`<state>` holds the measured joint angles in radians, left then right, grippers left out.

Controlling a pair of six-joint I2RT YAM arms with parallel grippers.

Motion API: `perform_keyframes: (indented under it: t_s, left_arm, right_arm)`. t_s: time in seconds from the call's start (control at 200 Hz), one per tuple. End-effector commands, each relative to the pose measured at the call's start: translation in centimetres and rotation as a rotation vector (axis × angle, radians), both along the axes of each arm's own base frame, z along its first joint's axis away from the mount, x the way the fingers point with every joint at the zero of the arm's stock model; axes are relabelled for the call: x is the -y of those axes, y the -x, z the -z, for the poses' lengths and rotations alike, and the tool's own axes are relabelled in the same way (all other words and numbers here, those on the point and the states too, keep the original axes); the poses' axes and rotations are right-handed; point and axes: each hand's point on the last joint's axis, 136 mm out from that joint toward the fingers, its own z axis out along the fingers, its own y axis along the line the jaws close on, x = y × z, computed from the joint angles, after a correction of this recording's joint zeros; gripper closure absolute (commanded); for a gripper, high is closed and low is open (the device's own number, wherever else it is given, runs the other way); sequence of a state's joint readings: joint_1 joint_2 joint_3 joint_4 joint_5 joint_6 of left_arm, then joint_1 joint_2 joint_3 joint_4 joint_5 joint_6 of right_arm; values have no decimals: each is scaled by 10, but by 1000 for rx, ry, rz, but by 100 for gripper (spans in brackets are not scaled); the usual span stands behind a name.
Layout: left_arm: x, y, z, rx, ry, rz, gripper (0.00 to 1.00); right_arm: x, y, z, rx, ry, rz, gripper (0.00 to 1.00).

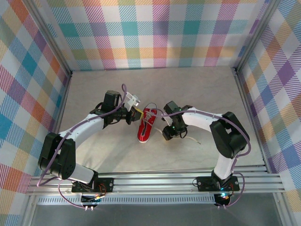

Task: Tie the shoes

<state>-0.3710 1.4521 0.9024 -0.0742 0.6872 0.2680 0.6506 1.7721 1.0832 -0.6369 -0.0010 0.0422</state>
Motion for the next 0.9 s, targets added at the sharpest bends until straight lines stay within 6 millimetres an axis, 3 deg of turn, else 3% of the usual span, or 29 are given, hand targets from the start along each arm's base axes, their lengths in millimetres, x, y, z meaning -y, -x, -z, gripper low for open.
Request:
perform_keyframes:
  t_s: [0.0, 0.165, 0.61, 0.685, 0.795, 0.895]
  left_arm:
    - [4, -3, -12, 35, 21, 5, 100]
    - [2, -2, -11, 35, 15, 0, 100]
    - [-2, 2, -15, 44, -2, -6, 100]
    - [-3, 3, -15, 48, -8, -7, 100]
    - [-3, 4, -18, 52, -5, -3, 100]
    - [-3, 7, -22, 56, 0, -1, 100]
  right_arm:
    - [-9, 2, -11, 7, -45, 11, 34]
    - [-29, 7, -25, 51, -177, -42, 35]
    - [-21, 16, 11, -71, -72, 30, 37]
    - [-19, 16, 12, -71, -58, 40, 47]
    - [-12, 10, 6, -23, -29, 63, 83]
    - [-6, -6, -12, 74, -4, 58, 99]
